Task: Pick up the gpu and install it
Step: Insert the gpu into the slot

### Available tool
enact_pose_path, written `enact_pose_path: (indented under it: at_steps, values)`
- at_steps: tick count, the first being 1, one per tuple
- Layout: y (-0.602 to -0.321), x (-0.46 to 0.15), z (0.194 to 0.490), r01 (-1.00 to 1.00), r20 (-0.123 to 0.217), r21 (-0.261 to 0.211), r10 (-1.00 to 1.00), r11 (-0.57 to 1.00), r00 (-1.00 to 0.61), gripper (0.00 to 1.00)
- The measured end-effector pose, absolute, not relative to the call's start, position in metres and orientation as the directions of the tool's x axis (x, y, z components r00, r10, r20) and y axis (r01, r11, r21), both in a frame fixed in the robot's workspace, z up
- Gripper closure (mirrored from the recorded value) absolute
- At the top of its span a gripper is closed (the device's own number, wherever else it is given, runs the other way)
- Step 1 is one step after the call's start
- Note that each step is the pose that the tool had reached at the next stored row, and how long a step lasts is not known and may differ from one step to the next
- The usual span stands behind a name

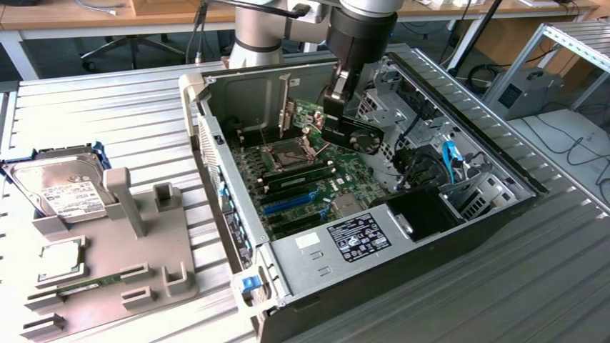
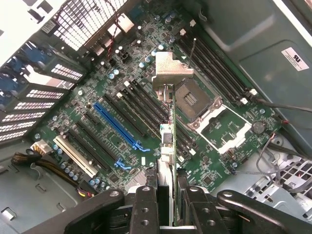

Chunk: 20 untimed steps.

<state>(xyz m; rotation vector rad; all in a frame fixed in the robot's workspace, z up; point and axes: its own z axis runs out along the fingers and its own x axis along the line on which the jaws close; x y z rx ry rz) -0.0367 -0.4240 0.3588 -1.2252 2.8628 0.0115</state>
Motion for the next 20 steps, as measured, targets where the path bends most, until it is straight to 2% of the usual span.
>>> enact_pose_path:
  at_steps: [20]
  values:
    - [-0.4240,-0.0367,0.3584,-0.754,-0.028,-0.004,-0.754,0.656,-0.656,0.74]
